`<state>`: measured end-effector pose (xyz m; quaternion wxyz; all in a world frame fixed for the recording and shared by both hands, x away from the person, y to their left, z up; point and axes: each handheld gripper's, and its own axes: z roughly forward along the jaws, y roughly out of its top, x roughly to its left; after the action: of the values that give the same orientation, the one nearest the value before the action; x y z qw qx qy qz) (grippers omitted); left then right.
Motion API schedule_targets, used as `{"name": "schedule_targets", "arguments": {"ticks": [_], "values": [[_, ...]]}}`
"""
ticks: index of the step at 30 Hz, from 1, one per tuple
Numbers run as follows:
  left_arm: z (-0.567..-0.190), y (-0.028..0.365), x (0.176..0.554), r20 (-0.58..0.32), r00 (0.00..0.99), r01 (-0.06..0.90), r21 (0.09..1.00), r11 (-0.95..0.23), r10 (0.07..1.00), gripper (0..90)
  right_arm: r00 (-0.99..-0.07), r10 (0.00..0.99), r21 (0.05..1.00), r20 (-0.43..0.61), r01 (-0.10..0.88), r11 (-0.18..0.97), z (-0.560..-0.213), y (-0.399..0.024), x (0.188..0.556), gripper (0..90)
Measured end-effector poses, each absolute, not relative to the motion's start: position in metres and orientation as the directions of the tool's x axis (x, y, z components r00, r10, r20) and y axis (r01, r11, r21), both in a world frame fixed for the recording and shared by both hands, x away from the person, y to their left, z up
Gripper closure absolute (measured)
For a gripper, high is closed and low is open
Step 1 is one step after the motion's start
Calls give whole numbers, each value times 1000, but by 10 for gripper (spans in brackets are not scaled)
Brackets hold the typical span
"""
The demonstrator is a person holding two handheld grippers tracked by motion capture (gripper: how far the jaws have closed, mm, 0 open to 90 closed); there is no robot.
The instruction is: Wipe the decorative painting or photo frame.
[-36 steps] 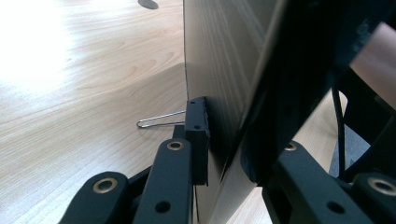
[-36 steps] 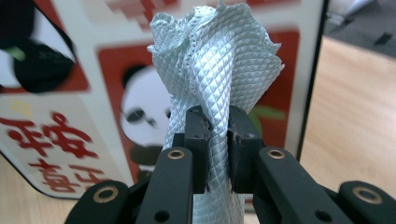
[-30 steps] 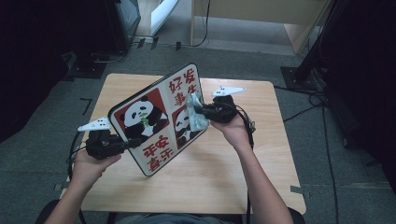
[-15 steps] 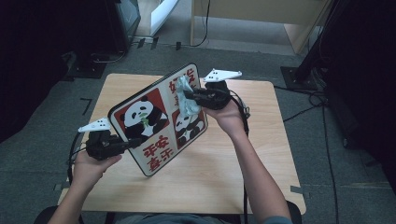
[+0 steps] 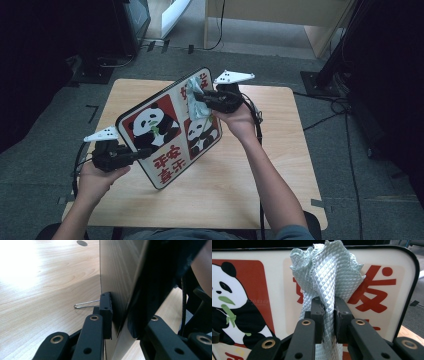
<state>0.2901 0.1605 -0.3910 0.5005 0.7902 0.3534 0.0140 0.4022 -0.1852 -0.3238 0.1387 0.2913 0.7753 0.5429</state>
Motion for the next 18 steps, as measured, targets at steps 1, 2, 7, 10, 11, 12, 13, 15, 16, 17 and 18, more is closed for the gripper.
{"name": "schedule_targets", "arguments": {"ticks": [1,2,7,10,11,12,13,15,16,17,18], "values": [[-391,161,290,-329,751,543,801,-252,573,782,-792,602,924,100,299,239,-324,-185,402,806],[-391,161,290,-329,751,543,801,-252,573,782,-792,602,924,101,299,238,-325,-185,402,806],[-391,160,291,-331,754,543,801,-254,568,781,-790,605,921,105,307,241,-327,-184,400,805],[-391,161,291,-330,755,541,801,-255,567,781,-788,607,917,104,313,249,-331,-184,399,804],[-391,160,291,-332,755,542,801,-254,566,781,-787,608,916,106,315,249,-332,-184,398,804],[-391,160,291,-331,755,542,801,-255,565,780,-787,608,915,104,316,251,-333,-185,398,804],[-391,160,291,-331,755,542,801,-255,565,780,-786,609,913,105,319,253,-334,-185,397,804],[-391,161,291,-332,757,541,801,-255,563,779,-784,612,909,105,325,260,-336,-185,396,804],[-391,161,291,-332,758,541,801,-256,562,779,-782,613,907,109,331,261,-336,-185,396,804],[-391,161,291,-332,758,541,801,-256,562,778,-782,614,905,109,334,264,-337,-184,395,804],[-391,161,291,-334,758,541,802,-255,560,777,-783,613,906,107,331,265,-338,-184,395,804]]}}
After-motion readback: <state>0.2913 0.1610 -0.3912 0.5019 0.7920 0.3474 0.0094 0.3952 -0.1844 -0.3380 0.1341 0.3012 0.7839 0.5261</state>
